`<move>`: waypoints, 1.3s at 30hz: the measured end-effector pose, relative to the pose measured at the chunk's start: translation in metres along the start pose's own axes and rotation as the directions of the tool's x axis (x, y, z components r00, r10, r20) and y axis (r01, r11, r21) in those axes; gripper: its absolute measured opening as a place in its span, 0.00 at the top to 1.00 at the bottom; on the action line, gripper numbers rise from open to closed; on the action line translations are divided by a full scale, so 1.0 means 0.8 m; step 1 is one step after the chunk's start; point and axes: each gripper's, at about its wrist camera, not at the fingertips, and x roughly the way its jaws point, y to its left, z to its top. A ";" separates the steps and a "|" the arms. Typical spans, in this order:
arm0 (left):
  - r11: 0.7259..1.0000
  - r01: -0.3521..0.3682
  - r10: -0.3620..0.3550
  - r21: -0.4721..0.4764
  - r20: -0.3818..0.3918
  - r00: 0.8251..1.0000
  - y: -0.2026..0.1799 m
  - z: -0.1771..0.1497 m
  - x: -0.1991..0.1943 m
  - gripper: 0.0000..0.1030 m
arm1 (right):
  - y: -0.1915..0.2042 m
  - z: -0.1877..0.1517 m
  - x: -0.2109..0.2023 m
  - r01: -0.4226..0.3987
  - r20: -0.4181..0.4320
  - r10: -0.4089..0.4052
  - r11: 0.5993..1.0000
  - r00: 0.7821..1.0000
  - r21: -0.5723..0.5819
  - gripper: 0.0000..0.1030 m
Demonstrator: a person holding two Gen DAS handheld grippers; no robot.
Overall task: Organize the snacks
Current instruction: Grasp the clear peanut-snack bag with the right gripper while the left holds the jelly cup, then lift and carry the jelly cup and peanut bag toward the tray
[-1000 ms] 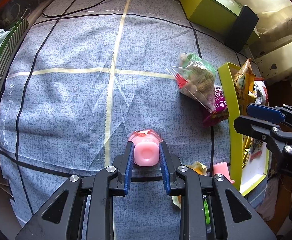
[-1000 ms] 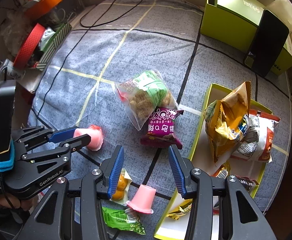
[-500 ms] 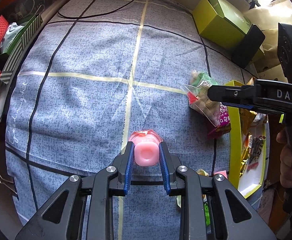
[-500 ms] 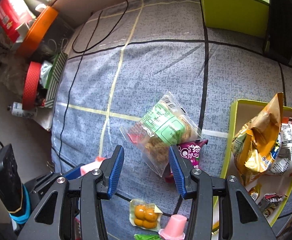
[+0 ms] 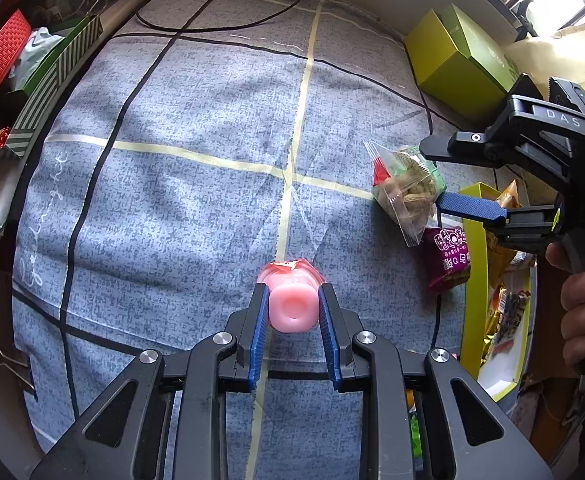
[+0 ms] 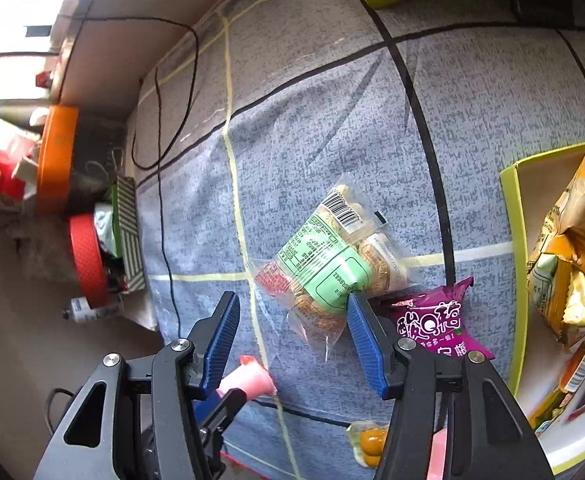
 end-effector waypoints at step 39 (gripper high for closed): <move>1.000 0.017 -0.018 -0.023 -0.037 0.999 0.022 0.004 0.019 0.75 | 0.058 0.002 0.079 0.247 0.003 -0.273 0.864 0.962 -0.439 0.55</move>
